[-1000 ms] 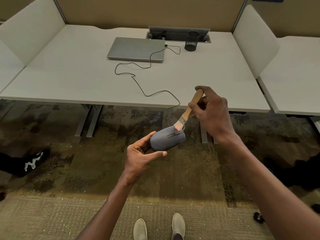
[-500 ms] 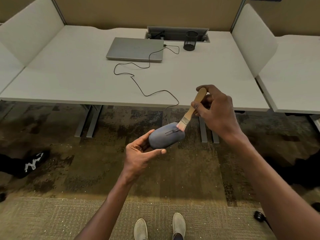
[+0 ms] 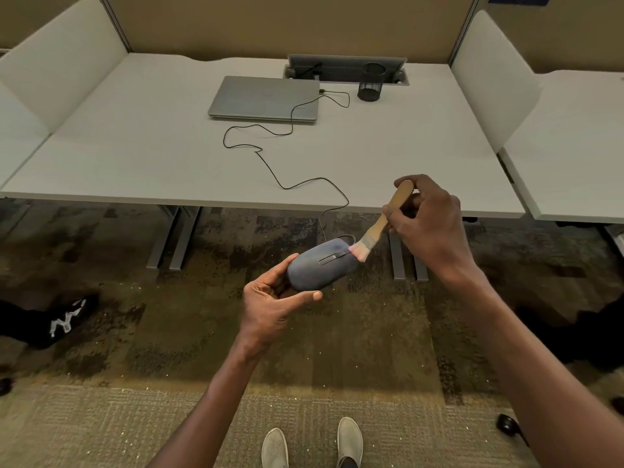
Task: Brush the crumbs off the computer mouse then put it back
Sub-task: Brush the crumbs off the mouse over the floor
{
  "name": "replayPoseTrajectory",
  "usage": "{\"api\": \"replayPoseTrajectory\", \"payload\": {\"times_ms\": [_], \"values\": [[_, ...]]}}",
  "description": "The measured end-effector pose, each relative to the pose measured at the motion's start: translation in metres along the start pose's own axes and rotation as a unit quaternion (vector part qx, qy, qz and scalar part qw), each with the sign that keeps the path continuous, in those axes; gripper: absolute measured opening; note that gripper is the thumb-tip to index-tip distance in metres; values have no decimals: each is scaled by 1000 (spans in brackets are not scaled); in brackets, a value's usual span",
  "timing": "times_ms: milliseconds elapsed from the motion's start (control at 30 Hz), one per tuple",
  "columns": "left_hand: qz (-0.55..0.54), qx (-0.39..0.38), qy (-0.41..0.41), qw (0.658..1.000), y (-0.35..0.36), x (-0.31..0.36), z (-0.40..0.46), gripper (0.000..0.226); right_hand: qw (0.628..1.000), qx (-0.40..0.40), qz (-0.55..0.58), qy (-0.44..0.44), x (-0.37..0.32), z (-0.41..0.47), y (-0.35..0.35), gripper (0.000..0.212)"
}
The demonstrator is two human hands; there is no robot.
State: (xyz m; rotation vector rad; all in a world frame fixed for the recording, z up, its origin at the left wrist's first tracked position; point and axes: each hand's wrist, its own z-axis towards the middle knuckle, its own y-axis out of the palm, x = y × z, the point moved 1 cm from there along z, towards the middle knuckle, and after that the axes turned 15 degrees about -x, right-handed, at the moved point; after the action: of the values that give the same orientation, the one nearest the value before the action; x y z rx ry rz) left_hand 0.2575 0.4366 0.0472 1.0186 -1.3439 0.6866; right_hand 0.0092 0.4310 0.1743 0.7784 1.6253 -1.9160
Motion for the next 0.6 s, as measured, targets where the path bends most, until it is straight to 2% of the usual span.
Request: {"api": "replayPoseTrajectory", "payload": {"times_ms": [67, 167, 433, 600], "values": [[1, 1, -1, 1000, -1, 0, 0, 77, 999, 16, -31, 1, 1, -2, -2, 31], [-1, -2, -3, 1000, -1, -1, 0, 76, 1000, 21, -16, -11, -1, -3, -4, 34], [6, -7, -7, 1000, 1, 1, -1, 81, 998, -41, 34, -43, -8, 5, 1, 36], [10, -4, -12, 1000, 1, 1, -5, 80, 997, -12, 18, -69, -12, 9, 3, 31]]}}
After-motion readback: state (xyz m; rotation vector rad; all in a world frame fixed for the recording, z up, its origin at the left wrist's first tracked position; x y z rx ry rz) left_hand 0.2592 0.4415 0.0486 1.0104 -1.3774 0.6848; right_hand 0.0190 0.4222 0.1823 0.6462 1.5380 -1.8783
